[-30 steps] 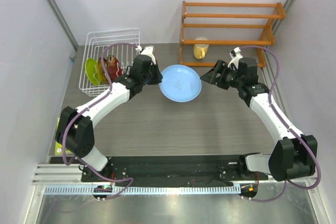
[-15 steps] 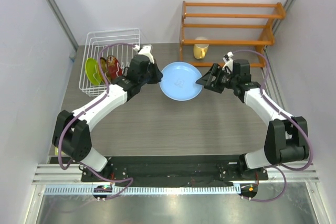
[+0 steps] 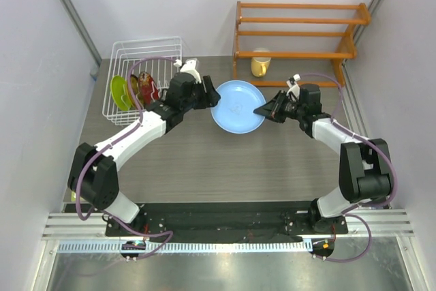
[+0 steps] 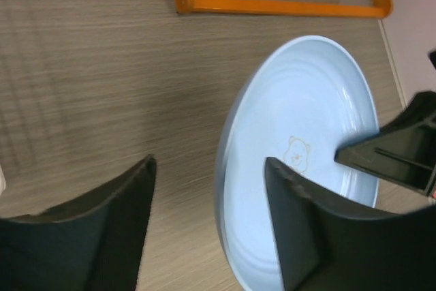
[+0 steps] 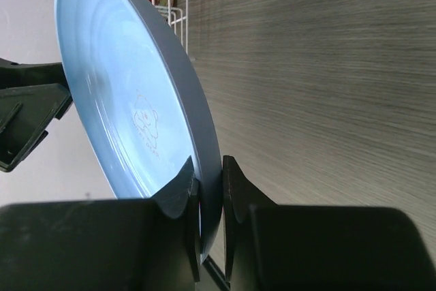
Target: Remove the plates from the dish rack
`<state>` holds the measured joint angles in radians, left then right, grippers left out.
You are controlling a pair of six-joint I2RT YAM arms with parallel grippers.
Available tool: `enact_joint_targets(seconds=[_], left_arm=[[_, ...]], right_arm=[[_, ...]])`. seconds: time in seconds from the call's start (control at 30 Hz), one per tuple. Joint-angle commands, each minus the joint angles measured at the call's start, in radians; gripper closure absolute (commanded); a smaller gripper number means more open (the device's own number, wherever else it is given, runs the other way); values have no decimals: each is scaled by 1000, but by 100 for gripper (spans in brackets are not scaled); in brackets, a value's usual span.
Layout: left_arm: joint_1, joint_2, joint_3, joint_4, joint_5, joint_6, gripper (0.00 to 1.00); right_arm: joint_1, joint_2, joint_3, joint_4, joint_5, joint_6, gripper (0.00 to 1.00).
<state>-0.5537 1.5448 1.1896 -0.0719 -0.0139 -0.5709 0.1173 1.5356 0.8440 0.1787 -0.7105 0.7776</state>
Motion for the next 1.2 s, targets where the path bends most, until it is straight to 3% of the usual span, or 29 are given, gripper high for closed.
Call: enact_joint_targets(seconds=[0.0, 0.03, 0.1, 0.33, 0.57, 0.73, 0.77, 0.83, 0.87, 0.93, 0.97, 1.17], left_arm=[[5, -55, -28, -20, -176, 26, 23], [5, -63, -36, -41, -216, 45, 8], [8, -96, -59, -55, -324, 63, 1], [26, -178, -85, -91, -475, 147, 1], [90, -226, -99, -91, -502, 171, 0], [152, -236, -113, -95, -489, 175, 1], [176, -235, -116, -94, -494, 180, 1], [210, -235, -133, -94, -494, 177, 0], [251, -235, -140, -76, -466, 177, 0], [288, -230, -153, -63, -449, 175, 1], [317, -224, -153, -54, -445, 178, 1], [362, -138, -127, 1, -440, 212, 1]], right_arm=[[-41, -103, 20, -85, 125, -90, 99], [-48, -109, 23, -117, 152, -115, 99], [-60, -106, 29, -226, 227, -184, 99], [-65, -8, 46, -320, 264, -256, 99], [-64, 84, 64, -346, 276, -287, 98], [-64, 124, 76, -366, 295, -323, 85], [-65, 124, 79, -375, 311, -328, 75], [-65, 120, 90, -404, 341, -337, 70], [-65, 101, 93, -418, 382, -348, 55], [-65, 75, 99, -452, 439, -360, 43], [-65, 43, 102, -462, 466, -366, 31], [-65, -58, 130, -541, 635, -413, 27]])
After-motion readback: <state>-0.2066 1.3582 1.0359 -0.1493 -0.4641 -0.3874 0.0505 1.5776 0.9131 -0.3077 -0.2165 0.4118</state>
